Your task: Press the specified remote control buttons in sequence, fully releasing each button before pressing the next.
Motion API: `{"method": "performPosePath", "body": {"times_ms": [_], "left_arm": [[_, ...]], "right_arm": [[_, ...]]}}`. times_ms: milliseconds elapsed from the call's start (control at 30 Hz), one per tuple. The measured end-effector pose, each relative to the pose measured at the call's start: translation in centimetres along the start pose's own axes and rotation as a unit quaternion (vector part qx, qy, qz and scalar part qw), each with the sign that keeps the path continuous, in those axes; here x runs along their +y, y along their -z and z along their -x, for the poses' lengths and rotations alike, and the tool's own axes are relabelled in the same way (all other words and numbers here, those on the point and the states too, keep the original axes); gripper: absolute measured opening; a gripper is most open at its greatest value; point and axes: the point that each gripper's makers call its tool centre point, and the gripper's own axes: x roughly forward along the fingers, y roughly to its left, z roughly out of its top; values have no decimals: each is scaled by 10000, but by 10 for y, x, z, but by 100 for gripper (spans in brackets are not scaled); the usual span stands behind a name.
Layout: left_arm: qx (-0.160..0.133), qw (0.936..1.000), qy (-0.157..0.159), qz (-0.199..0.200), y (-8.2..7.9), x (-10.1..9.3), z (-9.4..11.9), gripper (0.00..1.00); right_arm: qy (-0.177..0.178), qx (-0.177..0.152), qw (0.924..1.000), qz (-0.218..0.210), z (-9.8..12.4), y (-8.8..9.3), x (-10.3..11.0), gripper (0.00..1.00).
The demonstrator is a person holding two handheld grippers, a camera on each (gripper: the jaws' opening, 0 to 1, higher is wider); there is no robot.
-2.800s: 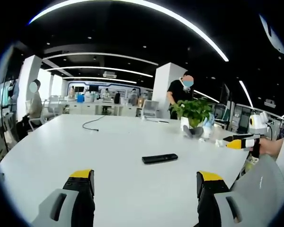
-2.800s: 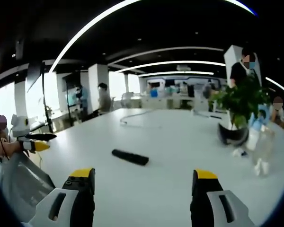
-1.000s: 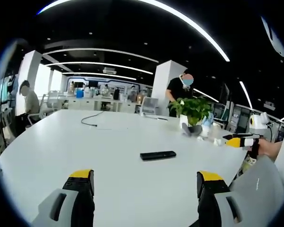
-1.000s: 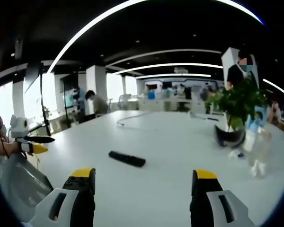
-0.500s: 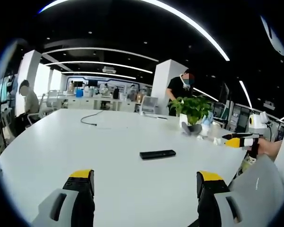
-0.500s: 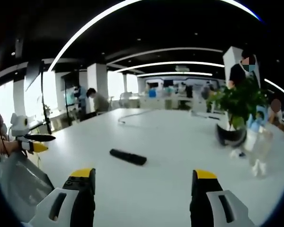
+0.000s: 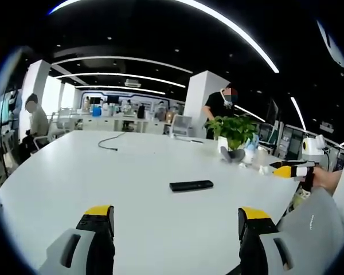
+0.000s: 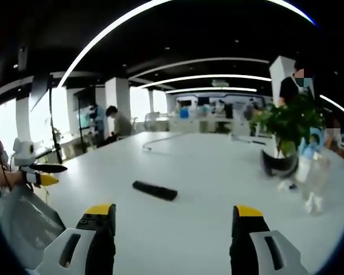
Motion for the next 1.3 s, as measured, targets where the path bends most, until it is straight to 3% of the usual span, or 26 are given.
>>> {"method": "performPosePath", "body": {"times_ms": [567,1300], "left_arm": [[50,10000,6,-42,2,-1,-1,93],[-108,9999,-94,0,-4,3,2,93]], "right_arm": [[43,-98,9999,-73,1,-4,-1,82],[-117,121,9998,86,-1,2,10,82]]}}
